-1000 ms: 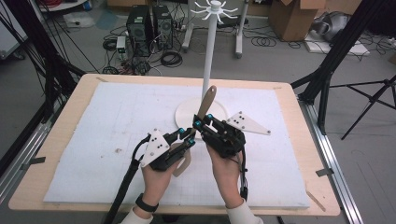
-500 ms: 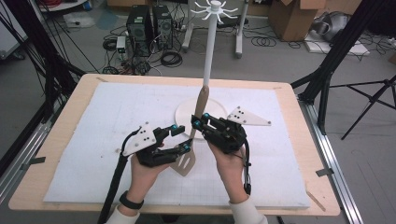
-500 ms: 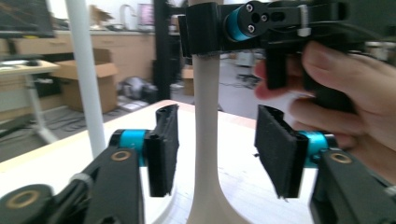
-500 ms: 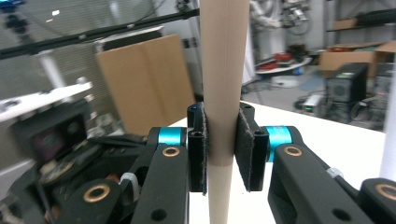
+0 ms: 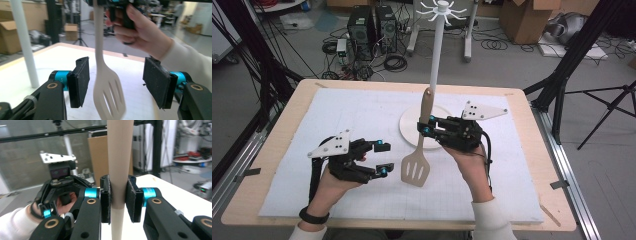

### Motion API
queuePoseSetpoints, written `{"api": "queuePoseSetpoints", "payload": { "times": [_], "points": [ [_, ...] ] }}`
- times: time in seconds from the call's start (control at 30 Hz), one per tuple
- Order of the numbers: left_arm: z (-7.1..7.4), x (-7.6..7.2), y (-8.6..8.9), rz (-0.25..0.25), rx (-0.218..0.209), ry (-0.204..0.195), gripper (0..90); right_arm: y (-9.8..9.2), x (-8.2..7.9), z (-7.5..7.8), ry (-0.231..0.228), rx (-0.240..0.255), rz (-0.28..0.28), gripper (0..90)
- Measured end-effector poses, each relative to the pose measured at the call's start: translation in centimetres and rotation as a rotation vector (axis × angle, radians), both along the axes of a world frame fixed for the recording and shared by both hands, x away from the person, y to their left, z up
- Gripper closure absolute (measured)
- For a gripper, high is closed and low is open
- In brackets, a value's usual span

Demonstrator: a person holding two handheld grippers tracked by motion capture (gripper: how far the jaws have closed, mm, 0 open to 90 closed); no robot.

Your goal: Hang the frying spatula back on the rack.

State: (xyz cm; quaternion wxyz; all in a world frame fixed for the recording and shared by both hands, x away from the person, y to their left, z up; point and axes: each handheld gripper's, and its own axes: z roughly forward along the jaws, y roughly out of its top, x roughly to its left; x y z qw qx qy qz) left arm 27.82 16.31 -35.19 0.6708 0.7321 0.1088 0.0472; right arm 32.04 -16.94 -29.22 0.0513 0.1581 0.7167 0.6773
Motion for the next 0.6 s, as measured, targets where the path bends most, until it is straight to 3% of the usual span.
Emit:
{"api": "queuePoseSetpoints", "payload": {
  "times": [0.3, 0.6],
  "points": [
    [-0.9, -0.5, 2.7, -0.066, 0.010, -0.006, 30.9, -1.4, 1.7, 2.1, -0.052, -0.010, 0.091, 76.5],
    [-1.0, -0.6, 4.9, -0.067, -0.019, -0.021, 28.2, -1.9, 2.6, 3.4, -0.089, -0.029, 0.113, 76.5]
  ]
}}
